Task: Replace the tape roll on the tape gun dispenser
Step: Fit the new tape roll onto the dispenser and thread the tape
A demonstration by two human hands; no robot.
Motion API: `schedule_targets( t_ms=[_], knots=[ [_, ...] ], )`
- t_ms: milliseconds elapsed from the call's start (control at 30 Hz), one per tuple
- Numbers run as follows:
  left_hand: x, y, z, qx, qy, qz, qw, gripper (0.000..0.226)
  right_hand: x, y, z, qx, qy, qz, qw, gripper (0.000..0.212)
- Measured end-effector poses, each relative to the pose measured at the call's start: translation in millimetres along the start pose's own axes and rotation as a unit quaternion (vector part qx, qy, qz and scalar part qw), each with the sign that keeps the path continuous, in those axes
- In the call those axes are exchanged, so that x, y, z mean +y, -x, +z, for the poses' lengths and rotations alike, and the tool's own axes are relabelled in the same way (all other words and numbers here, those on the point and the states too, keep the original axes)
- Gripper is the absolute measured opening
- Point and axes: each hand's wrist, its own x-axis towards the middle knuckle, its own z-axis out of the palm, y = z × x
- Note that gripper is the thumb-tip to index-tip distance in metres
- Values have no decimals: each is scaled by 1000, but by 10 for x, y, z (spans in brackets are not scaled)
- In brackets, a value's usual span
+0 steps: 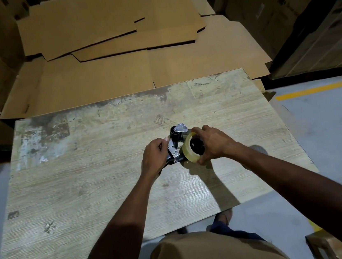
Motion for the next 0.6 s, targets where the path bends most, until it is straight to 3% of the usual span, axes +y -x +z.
schedule_targets(
  t_ms=[200, 433, 600],
  knots=[
    [22, -11, 26, 3, -45, 5, 999, 45, -47, -60, 5, -1, 28, 5, 1000, 120],
    [26, -4, -3, -3, -3, -22, 1000, 35, -84, -126, -36, -32, 46, -29, 998, 116],
    [28, 36, -2, 14, 7, -51, 999, 50, 42, -102, 7, -16, -56, 8, 998, 121]
  ],
)
